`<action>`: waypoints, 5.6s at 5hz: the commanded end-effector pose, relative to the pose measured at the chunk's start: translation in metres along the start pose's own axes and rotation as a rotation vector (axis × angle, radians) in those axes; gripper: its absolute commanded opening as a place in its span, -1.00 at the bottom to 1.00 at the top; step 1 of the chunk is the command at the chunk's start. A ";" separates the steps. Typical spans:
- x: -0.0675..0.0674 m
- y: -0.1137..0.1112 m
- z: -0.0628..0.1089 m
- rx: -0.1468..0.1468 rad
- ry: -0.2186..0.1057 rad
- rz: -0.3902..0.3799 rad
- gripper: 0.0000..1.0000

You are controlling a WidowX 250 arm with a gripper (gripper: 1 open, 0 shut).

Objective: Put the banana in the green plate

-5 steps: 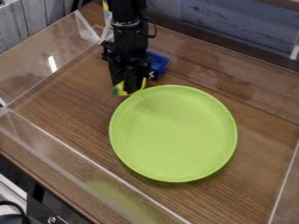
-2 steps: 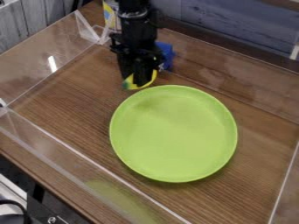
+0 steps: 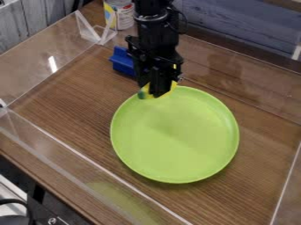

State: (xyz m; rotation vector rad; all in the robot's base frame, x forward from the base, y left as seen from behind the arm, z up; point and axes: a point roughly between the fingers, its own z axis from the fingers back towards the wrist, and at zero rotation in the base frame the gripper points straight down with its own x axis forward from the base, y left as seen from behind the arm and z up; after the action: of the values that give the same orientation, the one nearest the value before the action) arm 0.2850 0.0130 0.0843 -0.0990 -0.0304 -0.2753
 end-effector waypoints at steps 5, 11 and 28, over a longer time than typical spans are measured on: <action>-0.018 -0.055 -0.052 -0.029 0.017 -0.113 -1.00; -0.038 -0.052 -0.076 -0.084 0.045 -0.101 -1.00; -0.008 -0.011 0.015 0.040 -0.105 0.085 1.00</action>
State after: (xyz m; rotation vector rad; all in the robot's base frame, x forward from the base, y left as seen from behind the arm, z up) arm 0.2665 0.0048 0.0889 -0.0848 -0.0919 -0.1791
